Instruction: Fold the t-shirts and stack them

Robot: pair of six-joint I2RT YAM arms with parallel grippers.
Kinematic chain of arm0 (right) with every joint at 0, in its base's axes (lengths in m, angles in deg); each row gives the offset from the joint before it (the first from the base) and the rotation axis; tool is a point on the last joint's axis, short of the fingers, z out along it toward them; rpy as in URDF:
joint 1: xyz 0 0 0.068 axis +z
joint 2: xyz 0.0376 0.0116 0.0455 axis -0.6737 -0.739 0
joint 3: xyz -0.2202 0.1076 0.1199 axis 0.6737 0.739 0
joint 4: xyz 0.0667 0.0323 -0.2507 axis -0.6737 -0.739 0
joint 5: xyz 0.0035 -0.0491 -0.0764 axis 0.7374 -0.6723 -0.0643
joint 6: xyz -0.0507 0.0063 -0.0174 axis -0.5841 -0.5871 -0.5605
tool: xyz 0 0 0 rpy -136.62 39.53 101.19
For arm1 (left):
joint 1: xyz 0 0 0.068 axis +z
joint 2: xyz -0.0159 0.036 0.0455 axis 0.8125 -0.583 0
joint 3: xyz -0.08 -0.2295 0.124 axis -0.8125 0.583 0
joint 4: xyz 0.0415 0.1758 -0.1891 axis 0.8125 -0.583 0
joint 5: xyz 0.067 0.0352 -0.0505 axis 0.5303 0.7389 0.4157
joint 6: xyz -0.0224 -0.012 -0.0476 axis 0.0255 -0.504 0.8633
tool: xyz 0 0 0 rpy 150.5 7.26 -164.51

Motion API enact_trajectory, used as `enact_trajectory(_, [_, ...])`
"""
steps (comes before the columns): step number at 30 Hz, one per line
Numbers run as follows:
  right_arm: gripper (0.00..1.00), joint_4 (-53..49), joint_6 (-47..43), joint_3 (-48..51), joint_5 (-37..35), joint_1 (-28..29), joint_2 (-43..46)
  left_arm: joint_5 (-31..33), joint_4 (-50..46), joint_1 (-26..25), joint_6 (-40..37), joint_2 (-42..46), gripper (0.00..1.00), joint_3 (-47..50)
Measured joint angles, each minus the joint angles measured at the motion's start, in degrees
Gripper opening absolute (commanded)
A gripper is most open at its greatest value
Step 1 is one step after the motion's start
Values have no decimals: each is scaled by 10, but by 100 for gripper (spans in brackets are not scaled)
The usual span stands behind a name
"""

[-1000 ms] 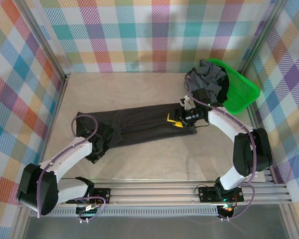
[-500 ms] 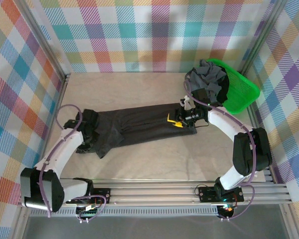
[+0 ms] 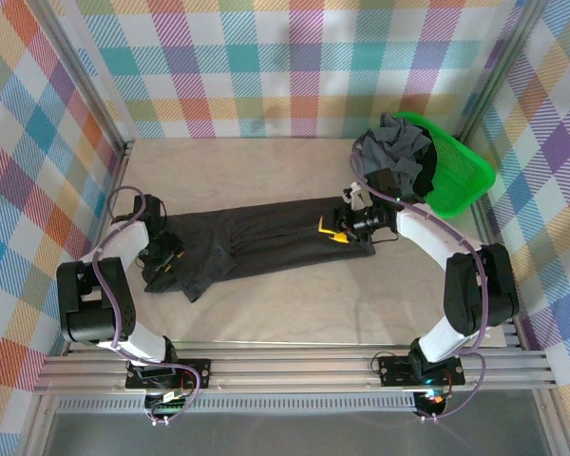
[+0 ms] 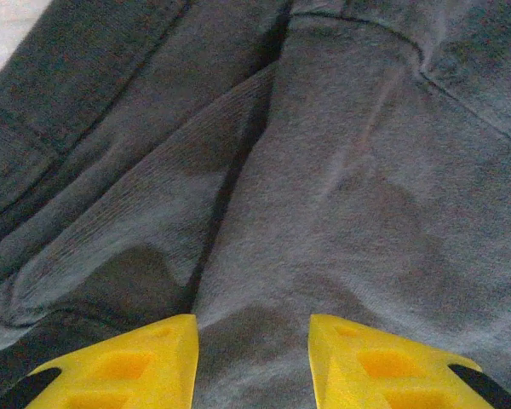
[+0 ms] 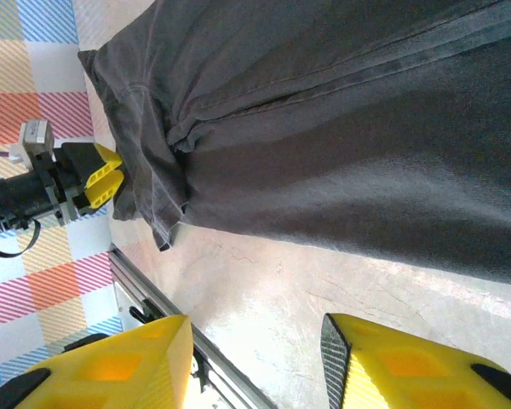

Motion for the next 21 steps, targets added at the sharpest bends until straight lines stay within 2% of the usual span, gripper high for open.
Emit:
enact_trajectory(10, [45, 0, 0, -8, 11, 0, -5, 21, 28, 0, -54, -20, 44, 2])
enact_trajectory(21, [45, 0, 0, -24, 14, 0, -21, 35, 75, 0, -95, -46, 40, 9])
